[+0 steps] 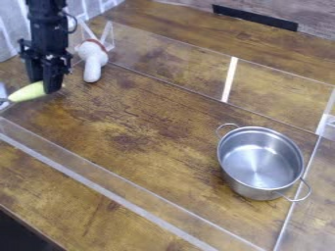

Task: Move the green spoon to the left

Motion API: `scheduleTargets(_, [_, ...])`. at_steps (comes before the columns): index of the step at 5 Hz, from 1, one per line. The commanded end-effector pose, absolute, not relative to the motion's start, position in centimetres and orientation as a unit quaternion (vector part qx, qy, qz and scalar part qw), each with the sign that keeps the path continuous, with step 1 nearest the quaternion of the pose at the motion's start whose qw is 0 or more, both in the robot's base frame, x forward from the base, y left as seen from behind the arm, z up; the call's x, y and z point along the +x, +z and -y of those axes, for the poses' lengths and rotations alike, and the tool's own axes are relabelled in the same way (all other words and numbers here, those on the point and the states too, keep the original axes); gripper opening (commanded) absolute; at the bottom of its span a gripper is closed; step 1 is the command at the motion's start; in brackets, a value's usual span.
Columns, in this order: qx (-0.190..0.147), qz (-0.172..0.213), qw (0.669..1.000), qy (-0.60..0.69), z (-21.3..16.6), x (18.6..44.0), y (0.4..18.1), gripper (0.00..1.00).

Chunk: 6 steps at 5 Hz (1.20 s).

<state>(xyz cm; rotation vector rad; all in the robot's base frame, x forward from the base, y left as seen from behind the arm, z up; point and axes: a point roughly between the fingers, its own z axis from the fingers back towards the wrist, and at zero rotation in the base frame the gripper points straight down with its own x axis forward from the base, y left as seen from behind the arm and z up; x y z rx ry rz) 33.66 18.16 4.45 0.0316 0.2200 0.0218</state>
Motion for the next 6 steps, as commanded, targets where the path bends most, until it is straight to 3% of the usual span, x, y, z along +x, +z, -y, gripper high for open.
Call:
scheduleTargets(1, [0.031,-0.046,0.998,0.035,-17.8,33.0,9.6,0.0])
scheduleTargets(2, [0.022,-0.04,0.998,0.05,-17.6,32.9,10.6,0.0])
scheduleTargets(6, [-0.003,-0.049,0.996,0.075,-16.3,31.6,10.3,0.0])
